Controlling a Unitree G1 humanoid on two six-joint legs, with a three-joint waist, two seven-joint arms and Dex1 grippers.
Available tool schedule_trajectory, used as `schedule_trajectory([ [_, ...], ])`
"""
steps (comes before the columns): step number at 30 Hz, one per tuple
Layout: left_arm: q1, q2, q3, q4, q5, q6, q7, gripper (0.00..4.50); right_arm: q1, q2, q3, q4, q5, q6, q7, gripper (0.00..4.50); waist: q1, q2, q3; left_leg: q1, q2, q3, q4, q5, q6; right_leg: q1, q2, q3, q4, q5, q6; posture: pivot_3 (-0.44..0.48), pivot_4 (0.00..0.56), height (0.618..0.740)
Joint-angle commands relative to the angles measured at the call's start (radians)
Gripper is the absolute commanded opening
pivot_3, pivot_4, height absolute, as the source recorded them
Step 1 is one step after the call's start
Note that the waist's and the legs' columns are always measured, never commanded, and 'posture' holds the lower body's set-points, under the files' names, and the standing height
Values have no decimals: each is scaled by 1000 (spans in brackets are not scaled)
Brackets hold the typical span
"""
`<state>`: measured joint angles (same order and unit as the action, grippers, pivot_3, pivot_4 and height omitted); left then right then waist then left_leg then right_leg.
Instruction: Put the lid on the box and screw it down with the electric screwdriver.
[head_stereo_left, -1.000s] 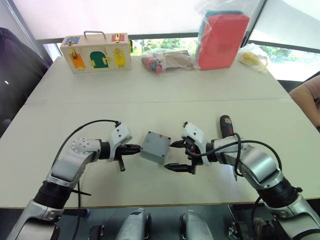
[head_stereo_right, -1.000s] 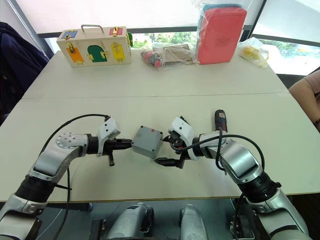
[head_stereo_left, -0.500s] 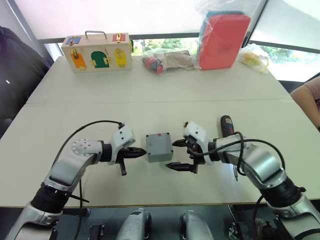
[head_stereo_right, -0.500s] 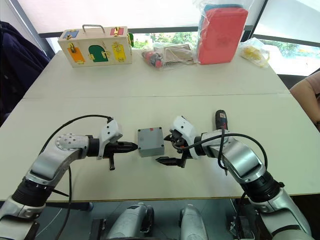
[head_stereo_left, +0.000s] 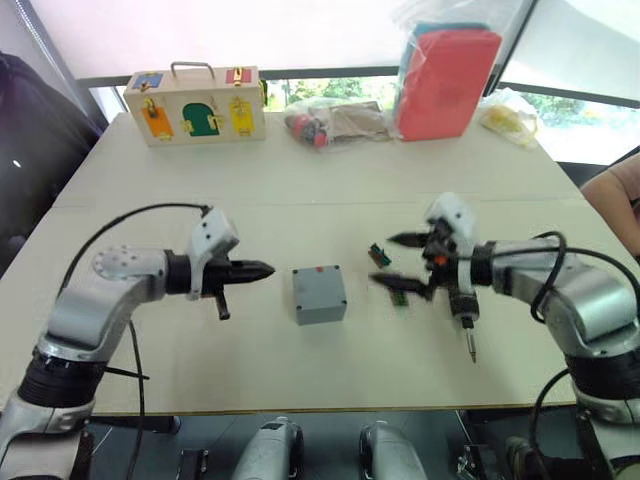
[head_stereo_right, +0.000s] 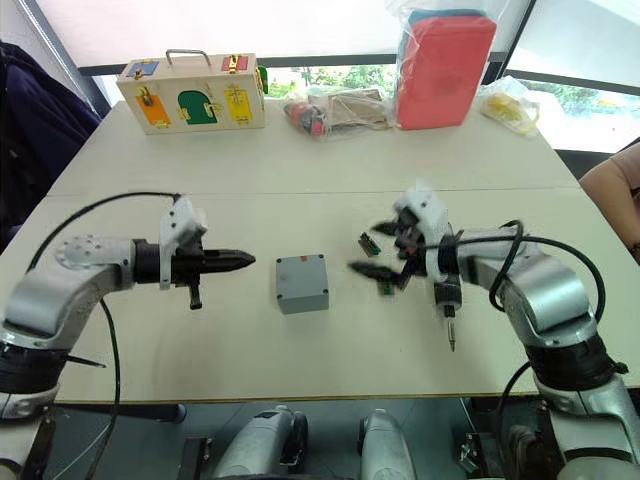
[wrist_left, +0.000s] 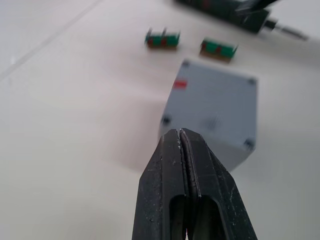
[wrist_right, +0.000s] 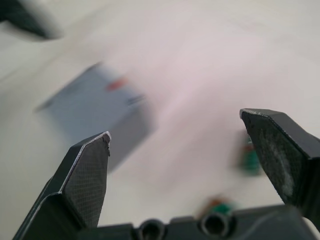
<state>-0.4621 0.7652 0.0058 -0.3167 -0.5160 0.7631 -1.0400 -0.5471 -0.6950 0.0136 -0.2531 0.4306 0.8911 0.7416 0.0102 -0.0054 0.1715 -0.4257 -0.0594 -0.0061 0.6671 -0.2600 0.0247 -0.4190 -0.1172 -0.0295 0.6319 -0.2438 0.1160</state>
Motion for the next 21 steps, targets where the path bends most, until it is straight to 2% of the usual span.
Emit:
schedule_trajectory([
  [1,-23,2,0,-55,-47,29,3,0,-21,55,20,132,-81,-116,-61,4436,-1,0,0,0,0,0,0,1,-1,0,0,0,0,0,0,0,150,740],
  [6,-42,-13,-21,-75,-60,48,35,0,-40,113,66,223,-137,-196,-72,4436,-4,0,0,0,0,1,0,1,-1,-1,1,0,0,0,0,0,150,740],
  [9,-39,-32,-32,-89,-59,45,61,0,-46,142,80,263,-163,-228,-86,3784,-3,0,0,0,0,1,0,1,-1,0,1,0,0,0,0,0,150,740],
  [15,-12,-39,-41,-123,-72,67,90,0,-38,164,85,293,-186,-245,-88,1742,-2,0,0,0,0,1,0,1,-1,0,1,0,0,0,0,0,150,740],
  [21,0,-25,-49,-120,-67,60,96,0,-29,176,80,314,-197,-251,-89,1742,-3,0,0,0,0,0,0,1,-1,0,1,0,0,0,0,0,150,740],
])
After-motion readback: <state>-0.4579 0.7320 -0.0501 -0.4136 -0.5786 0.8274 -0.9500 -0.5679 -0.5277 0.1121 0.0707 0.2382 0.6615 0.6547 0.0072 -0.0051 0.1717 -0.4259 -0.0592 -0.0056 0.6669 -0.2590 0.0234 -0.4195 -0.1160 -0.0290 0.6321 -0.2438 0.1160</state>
